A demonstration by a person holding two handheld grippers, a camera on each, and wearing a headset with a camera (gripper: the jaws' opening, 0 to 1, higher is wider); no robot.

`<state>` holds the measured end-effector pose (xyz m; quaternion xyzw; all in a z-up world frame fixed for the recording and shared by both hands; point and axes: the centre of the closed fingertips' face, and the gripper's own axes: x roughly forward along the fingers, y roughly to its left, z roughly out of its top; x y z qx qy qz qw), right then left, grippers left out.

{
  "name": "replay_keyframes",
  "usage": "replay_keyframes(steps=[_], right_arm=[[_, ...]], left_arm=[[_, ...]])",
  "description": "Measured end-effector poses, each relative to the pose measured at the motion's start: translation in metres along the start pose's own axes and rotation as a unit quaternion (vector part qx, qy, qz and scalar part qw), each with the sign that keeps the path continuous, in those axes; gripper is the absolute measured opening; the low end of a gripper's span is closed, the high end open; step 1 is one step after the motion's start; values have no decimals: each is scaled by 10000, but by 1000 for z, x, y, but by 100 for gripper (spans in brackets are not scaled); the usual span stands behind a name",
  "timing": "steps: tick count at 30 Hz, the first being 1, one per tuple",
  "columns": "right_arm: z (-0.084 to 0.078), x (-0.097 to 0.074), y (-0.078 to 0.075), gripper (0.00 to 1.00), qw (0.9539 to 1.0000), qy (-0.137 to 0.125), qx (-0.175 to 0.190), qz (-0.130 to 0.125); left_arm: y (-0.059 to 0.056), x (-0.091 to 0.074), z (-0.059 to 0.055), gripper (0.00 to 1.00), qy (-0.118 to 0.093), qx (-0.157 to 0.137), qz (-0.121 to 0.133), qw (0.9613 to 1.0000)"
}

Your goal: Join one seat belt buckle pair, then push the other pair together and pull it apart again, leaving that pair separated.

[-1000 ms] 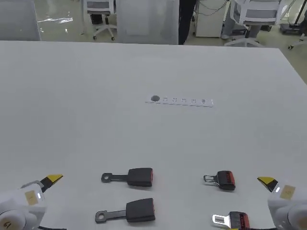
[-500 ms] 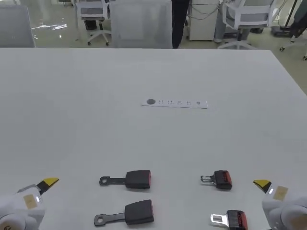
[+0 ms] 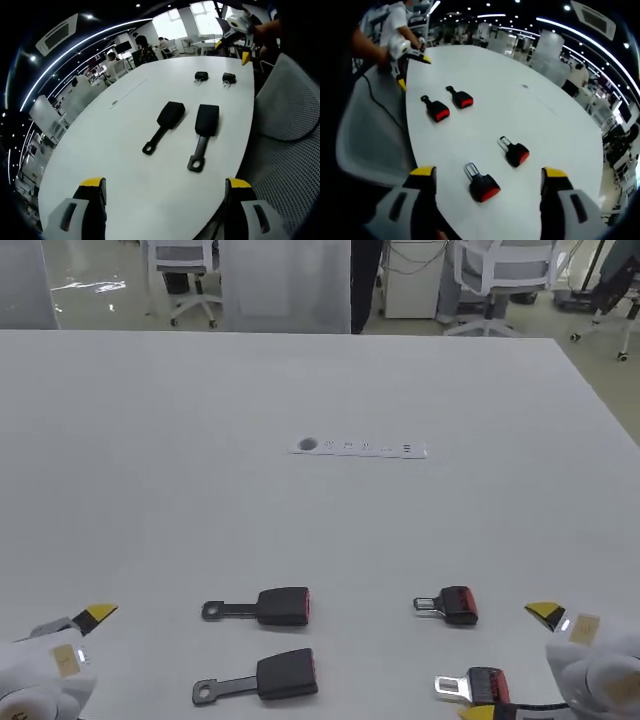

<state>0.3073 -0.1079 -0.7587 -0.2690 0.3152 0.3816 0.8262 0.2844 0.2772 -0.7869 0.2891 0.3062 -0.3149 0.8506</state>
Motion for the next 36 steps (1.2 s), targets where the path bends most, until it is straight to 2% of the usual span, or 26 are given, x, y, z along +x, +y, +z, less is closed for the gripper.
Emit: replay_keyframes(steps=[2, 4, 5, 7, 11, 13, 16, 18, 20, 22, 24, 26, 27, 29, 31, 36], right_arm=[[-6, -2, 0, 85, 9999, 166, -17, 3], [-8, -3, 0, 84, 9998, 209, -33, 40], [-10, -3, 0, 82, 9997, 242, -38, 62], [-13, -6, -2, 81, 9994, 321, -19, 100], [-12, -9, -4, 79, 9993, 301, -125, 185], [-12, -8, -3, 76, 9990, 298, -140, 296], [-8, -7, 1, 75, 9985, 270, -207, 419], [-5, -6, 2, 74, 9982, 253, -298, 455], [-4, -3, 3, 74, 9975, 267, -429, 490], [-4, -1, 5, 72, 9965, 277, -563, 559], [-9, 3, 7, 66, 9945, 371, -734, 647], [-14, 8, 6, 65, 9936, 417, -829, 641], [-20, 11, 6, 64, 9926, 495, -876, 686], [-24, 16, 5, 63, 9918, 551, -909, 714], [-26, 18, 5, 61, 9913, 567, -893, 785], [-28, 26, 7, 57, 9897, 562, -917, 945]], left_arm=[[-3, 0, 2, 99, -39, -78, -114, 9999], [-12, -1, 0, 92, 109, -108, -331, 9993], [-15, -1, -3, 90, 225, 28, -410, 9989], [-19, -4, -2, 89, 234, 160, -521, 9982], [-15, -6, 2, 96, 455, 153, -513, 9975], [-12, -6, 7, 93, 538, 108, -544, 9970], [-8, -4, 22, 93, 304, -129, -549, 9979], [-6, -2, 26, 91, 277, -218, -573, 9977], [-7, 2, 29, 91, 265, -178, -606, 9977], [-11, 6, 32, 89, 324, -83, -670, 9972], [-17, 11, 36, 82, 378, -37, -786, 9962], [-20, 16, 40, 83, 369, -90, -827, 9958], [-27, 19, 44, 82, 344, -158, -951, 9948], [-34, 26, 48, 80, 358, -63, -1029, 9940], [-42, 33, 50, 80, 409, 47, -1119, 9929], [-63, 51, 53, 75, 481, 44, -1345, 9897]])
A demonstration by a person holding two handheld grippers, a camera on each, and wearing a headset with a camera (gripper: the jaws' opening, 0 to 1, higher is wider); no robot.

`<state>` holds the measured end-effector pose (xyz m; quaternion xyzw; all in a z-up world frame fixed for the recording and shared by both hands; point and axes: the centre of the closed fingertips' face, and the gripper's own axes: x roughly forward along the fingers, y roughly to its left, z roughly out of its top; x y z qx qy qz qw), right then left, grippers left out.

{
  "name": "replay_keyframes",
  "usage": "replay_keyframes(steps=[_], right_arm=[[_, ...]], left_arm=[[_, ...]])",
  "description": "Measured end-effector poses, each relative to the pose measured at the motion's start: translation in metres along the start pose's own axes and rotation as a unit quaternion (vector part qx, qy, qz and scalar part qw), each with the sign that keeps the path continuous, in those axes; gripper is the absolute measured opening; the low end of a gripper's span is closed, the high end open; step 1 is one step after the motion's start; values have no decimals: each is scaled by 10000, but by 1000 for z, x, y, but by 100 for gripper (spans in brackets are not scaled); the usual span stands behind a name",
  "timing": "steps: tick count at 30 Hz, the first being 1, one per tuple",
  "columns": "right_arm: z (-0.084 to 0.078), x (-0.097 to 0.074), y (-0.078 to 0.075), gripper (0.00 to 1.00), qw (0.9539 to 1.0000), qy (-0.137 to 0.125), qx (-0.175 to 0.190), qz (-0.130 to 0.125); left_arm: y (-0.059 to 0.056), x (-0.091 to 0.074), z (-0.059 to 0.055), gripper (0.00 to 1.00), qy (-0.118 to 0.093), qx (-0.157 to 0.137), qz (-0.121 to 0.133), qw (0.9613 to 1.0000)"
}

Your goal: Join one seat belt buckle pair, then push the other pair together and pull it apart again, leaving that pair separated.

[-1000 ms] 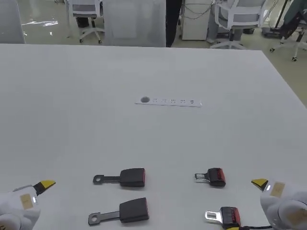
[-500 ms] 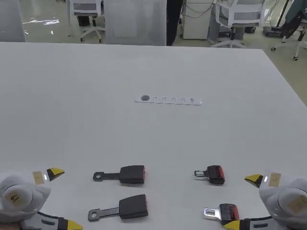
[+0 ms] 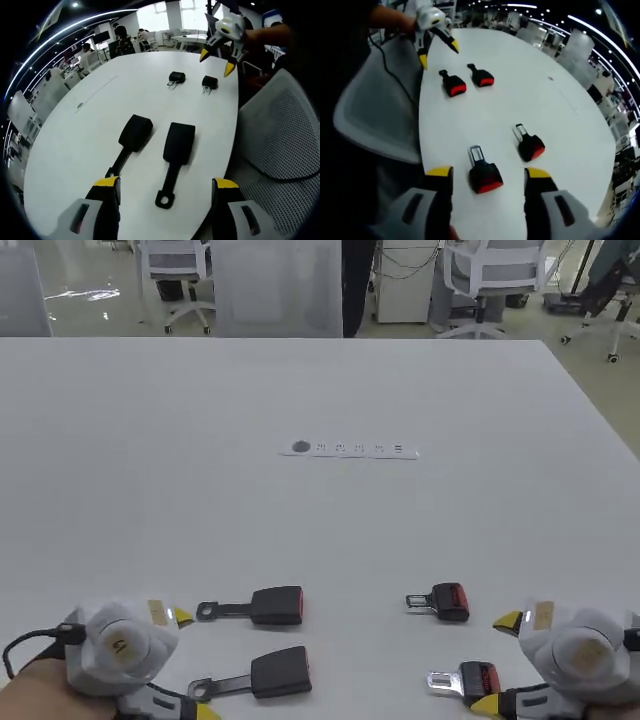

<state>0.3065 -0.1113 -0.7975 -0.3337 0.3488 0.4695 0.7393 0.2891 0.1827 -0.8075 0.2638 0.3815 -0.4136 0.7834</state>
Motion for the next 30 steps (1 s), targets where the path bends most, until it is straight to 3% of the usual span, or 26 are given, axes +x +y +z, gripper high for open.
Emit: replay_keyframes(steps=[3, 8, 10, 19, 22, 24, 30], right_arm=[[-1, 5, 3, 52, 9999, 37, -103, 114], [-5, 12, 6, 47, 9995, 87, -139, 278], [-9, 16, 8, 43, 9989, 109, -188, 415], [-28, 26, 2, 42, 9972, 406, -329, 535], [-34, 29, 2, 42, 9960, 525, -396, 597], [-38, 33, 1, 41, 9950, 598, -443, 659], [-47, 40, 0, 39, 9922, 783, -546, 798]], left_arm=[[-6, 10, 1, 67, 85, 12, -139, 9999], [-8, 25, 11, 62, -7, 30, -284, 9996], [-9, 32, 13, 62, 82, 22, -326, 9994], [-16, 50, 20, 54, 301, 190, -624, 9974], [-16, 55, 20, 54, 349, 245, -676, 9968], [-21, 57, 21, 53, 374, 293, -845, 9953], [-27, 61, 13, 43, 579, 598, -1077, 9907]])
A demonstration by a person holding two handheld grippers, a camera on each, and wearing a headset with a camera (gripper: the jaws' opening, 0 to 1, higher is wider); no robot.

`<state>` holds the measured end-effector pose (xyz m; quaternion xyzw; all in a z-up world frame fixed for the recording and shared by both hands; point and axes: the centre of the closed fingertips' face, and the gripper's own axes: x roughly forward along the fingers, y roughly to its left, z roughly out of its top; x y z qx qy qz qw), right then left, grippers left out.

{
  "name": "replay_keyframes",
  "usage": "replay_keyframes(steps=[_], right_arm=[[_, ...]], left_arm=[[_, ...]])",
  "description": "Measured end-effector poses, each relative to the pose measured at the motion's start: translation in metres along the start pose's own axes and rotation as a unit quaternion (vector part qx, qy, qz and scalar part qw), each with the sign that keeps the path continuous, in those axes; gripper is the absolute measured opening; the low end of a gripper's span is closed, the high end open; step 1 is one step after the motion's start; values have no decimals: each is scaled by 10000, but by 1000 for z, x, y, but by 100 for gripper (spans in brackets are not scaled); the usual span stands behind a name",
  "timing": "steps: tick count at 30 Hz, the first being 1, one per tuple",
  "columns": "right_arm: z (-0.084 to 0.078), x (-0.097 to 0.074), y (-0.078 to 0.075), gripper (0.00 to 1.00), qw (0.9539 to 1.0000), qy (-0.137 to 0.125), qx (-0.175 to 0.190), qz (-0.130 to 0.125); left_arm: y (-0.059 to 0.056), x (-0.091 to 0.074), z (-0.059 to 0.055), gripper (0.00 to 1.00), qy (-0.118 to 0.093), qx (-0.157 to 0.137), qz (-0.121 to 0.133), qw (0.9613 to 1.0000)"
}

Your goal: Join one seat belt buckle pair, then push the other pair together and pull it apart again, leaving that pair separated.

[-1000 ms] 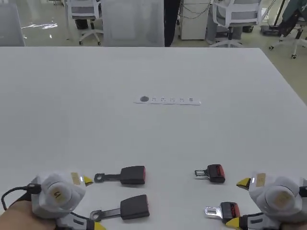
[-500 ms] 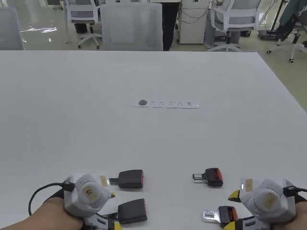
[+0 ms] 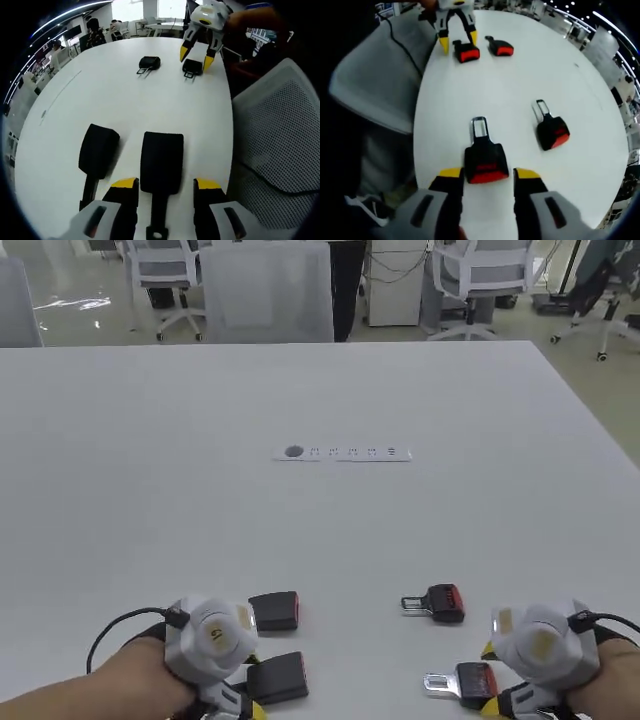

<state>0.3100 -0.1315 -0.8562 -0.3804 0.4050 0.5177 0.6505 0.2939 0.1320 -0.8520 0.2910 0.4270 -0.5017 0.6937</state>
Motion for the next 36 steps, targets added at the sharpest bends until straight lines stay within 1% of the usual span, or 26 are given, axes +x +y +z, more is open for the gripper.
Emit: replay_keyframes(steps=[1, 2, 7, 10, 11, 12, 14, 15, 18, 19, 21, 24, 26, 30, 36], right_arm=[[-1, 1, 1, 37, 9999, 31, 56, 93], [-2, 2, 2, 36, 9998, 12, 88, 149], [1, 2, 0, 35, 9998, -45, 116, 172], [2, 3, 0, 35, 9996, -52, 133, 225], [2, 3, 0, 34, 9996, -43, 103, 251], [2, 4, 1, 34, 9996, -25, 99, 281], [1, 4, 1, 34, 9994, 32, 75, 348], [1, 4, 1, 34, 9992, 77, 6, 380], [1, 4, 1, 33, 9987, 176, -139, 449], [1, 4, 1, 33, 9987, 178, -148, 461], [1, 4, 1, 33, 9986, 175, -168, 478], [1, 4, 1, 33, 9985, 193, -183, 480], [1, 4, 1, 33, 9986, 193, -151, 476], [3, 4, 2, 33, 9989, 175, -111, 432], [17, 9, 9, 34, 9990, 81, -90, 433]], left_arm=[[0, 1, -1, 42, 16, 30, -16, 10000], [1, 0, -1, 41, 29, 141, 26, 9999], [3, 2, 0, 39, 73, 201, 51, 9998], [3, 4, -2, 39, 216, 427, 19, 9989], [3, 4, 0, 39, 199, 439, -12, 9988], [4, 4, 0, 37, 227, 441, -5, 9988], [7, 4, 2, 33, 248, 669, -6, 9975], [5, 5, 2, 33, 282, 703, -67, 9971], [5, 5, 3, 33, 352, 803, -126, 9961], [4, 6, 3, 33, 387, 931, -156, 9948], [4, 7, 3, 32, 448, 1027, -190, 9935], [3, 8, 4, 32, 520, 1053, -237, 9928], [4, 8, 3, 32, 568, 968, -262, 9933], [3, 7, 2, 32, 621, 972, -280, 9929], [3, 7, 2, 32, 546, 912, -279, 9939]])
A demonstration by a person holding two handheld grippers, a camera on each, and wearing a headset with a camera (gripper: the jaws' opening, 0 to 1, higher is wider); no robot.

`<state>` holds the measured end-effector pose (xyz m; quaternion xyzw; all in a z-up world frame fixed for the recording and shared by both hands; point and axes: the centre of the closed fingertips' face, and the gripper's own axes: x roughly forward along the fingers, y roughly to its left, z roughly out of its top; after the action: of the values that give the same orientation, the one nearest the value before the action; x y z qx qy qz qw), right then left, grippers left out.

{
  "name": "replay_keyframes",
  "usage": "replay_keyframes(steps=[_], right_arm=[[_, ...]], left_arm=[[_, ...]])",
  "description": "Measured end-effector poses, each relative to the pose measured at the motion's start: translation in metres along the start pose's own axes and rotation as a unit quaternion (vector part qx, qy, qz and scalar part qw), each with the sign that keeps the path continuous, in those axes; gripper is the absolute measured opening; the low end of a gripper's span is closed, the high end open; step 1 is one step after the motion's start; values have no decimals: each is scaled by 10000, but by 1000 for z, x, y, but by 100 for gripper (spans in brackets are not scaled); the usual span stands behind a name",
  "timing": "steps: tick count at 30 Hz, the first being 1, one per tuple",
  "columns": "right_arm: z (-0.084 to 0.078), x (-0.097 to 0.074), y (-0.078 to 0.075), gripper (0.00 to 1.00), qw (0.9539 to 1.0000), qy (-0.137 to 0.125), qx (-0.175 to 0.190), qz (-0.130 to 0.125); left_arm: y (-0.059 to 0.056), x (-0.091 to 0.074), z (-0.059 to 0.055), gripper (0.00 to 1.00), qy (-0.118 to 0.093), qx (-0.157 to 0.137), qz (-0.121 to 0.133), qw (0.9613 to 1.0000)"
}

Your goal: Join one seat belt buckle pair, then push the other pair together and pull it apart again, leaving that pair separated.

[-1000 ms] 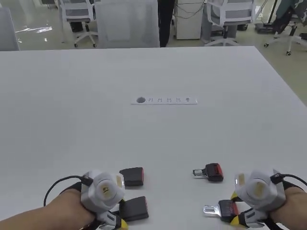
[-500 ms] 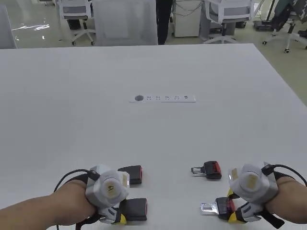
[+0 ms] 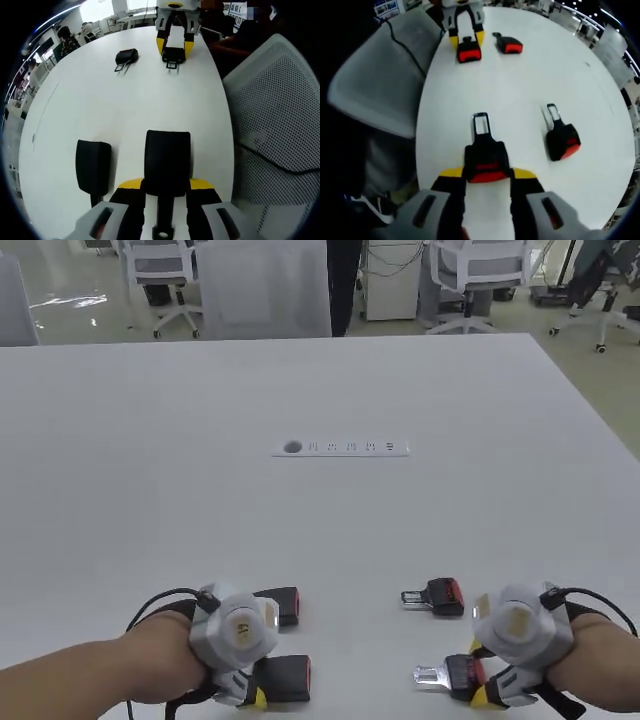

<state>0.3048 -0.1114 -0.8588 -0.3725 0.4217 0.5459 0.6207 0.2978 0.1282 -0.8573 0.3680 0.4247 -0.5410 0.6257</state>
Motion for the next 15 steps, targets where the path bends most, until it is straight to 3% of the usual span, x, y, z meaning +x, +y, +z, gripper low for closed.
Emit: replay_keyframes(steps=[4, 15], right_arm=[[16, 5, 5, 34, 9997, -163, 149, 61], [64, 24, 16, 34, 9994, -343, -56, -13]], left_arm=[[0, 0, 0, 32, -19, -34, 3, 10000], [1, 0, -1, 32, -32, -7, -13, 10000]])
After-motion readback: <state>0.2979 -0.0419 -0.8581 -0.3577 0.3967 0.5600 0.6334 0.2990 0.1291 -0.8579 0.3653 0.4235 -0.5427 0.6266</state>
